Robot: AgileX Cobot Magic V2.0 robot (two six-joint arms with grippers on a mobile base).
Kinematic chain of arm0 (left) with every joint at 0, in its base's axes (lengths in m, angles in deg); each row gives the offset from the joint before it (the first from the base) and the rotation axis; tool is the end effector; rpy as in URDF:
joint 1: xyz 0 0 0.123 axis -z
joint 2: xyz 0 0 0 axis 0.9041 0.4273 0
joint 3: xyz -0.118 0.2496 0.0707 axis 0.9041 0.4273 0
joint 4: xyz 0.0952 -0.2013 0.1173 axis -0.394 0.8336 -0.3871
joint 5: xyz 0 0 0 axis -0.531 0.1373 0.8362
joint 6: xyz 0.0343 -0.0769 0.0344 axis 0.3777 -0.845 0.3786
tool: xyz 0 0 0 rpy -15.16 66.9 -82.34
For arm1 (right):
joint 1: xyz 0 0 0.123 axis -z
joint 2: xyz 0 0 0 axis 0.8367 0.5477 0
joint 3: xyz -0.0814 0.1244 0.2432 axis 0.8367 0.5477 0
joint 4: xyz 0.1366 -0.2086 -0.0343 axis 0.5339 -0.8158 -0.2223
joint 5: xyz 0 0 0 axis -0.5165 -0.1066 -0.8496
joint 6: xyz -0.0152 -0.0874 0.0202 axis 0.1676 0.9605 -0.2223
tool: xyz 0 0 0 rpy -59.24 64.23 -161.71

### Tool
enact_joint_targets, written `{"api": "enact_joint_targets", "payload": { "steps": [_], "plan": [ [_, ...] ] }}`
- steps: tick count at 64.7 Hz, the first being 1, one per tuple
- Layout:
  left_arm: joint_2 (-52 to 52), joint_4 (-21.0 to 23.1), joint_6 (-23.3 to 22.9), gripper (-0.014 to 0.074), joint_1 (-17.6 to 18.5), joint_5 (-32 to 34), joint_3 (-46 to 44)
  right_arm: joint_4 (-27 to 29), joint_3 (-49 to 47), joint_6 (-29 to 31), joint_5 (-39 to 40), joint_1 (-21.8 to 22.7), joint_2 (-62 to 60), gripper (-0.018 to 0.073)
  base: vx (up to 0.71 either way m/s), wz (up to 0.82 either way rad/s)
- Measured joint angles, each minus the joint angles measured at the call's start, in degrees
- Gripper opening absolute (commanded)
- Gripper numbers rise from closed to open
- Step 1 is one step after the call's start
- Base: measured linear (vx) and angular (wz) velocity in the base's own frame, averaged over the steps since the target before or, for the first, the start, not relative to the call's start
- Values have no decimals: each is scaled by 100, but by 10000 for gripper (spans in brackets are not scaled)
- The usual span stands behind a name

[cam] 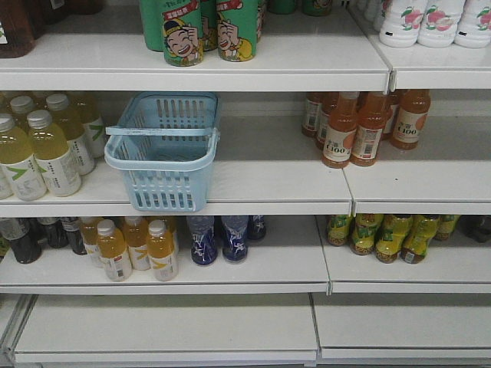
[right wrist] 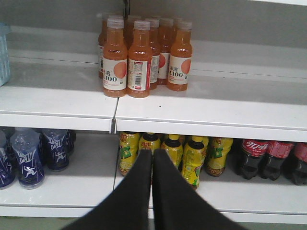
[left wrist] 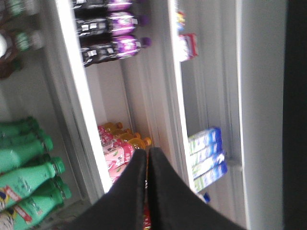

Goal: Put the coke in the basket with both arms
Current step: 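Reach the left gripper to the light-blue basket handle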

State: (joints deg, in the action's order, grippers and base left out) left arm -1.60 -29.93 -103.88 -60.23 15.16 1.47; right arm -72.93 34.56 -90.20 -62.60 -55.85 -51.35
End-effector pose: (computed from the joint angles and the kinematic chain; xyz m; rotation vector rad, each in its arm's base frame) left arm 0.0198 0.0111 0.3546 -0.7503 0.7432 -1.2798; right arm 0.0556 -0.0051 0.1845 -0.0255 1.7203 -0.1170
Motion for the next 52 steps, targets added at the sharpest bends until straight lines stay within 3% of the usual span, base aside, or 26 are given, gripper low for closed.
{"api": "enact_joint_targets", "payload": {
  "steps": [8,20,24,29,40,45,52],
  "plan": [
    [380,-949,0,-6,0,0,-177,0,0,0,0,0,0,-5,0,0],
    [1509,-1219,-324,-6,0,9,-177,0,0,0,0,0,0,-5,0,0],
    [1896,-1381,-678,-6,0,134,-177,0,0,0,0,0,0,-5,0,0],
    [2436,-1943,-1347,-6,0,578,-172,0,0,0,0,0,0,-5,0,0],
    [3581,-4134,-3446,-3,0,2348,-168,0,0,0,0,0,0,-5,0,0],
    [4192,-4972,-3876,15,0,2925,-168,0,0,0,0,0,0,-5,0,0],
    [5080,-5486,-4056,107,6,3102,-168,0,0,0,0,0,0,-5,0,0]
  ]
}}
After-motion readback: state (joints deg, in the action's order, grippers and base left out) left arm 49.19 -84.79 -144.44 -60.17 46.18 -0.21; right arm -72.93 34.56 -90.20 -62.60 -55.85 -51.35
